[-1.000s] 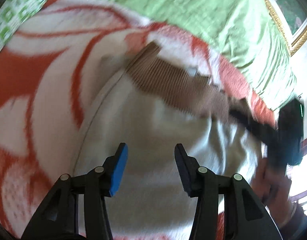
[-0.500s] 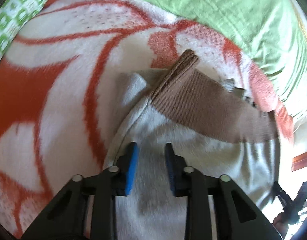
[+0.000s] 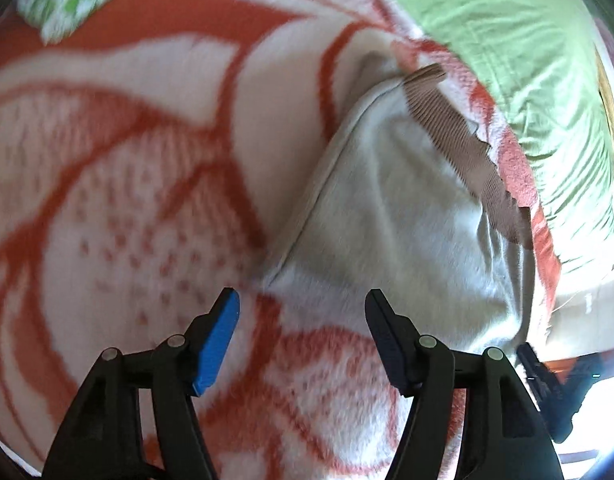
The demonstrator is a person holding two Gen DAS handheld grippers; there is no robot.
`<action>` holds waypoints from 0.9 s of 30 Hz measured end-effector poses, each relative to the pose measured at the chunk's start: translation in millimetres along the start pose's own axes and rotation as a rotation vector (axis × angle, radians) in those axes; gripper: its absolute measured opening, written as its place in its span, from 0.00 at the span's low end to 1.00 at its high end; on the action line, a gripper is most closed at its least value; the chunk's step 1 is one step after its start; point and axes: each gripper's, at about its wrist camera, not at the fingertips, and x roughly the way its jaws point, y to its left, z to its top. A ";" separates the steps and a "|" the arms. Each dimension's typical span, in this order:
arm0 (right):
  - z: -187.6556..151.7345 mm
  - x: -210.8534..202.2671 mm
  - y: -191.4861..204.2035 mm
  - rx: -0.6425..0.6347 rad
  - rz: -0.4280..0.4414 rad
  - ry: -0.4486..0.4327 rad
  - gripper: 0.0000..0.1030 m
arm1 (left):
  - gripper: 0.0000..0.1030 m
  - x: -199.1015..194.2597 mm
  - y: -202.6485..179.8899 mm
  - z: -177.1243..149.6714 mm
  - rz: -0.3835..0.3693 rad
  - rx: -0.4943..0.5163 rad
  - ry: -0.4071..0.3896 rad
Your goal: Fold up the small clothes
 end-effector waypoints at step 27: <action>36.6 -7.3 22.0 0.055 0.094 0.030 0.39 | 0.11 -4.0 -120.1 -1.5 -0.173 0.260 -0.168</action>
